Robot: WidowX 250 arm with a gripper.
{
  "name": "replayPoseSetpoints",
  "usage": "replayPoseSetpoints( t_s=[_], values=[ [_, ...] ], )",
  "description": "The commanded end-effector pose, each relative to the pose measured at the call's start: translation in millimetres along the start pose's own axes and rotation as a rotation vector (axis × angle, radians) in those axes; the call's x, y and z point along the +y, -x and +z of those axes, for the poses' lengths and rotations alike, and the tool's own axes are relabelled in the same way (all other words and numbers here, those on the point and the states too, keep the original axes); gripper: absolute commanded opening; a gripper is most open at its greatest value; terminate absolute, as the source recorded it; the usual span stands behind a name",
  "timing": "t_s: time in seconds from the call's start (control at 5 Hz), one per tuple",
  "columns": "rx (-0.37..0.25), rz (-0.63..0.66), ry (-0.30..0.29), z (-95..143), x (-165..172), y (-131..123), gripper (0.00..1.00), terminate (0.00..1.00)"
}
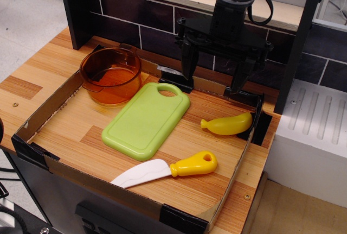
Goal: Put knife on cutting board
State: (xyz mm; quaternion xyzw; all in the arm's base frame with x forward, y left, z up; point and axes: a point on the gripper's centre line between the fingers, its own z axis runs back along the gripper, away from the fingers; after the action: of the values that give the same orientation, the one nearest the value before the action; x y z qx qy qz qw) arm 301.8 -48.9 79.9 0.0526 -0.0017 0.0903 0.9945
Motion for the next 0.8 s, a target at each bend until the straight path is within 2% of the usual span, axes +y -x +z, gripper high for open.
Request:
replayPoseSetpoints(
  t_s=[0.0,0.2,0.4,0.6],
  values=[
    [0.000,0.000,0.000,0.0,0.0,0.0,1.00,0.00],
    [-0.109,-0.238,-0.024,-1.5,-9.0,6.7,1.00,0.00],
    [-0.175,-0.481,0.002,-2.0,-15.2,27.8,1.00,0.00],
    [-0.207,-0.729,0.014,-12.4,-18.8,51.6,1.00,0.00]
  ],
)
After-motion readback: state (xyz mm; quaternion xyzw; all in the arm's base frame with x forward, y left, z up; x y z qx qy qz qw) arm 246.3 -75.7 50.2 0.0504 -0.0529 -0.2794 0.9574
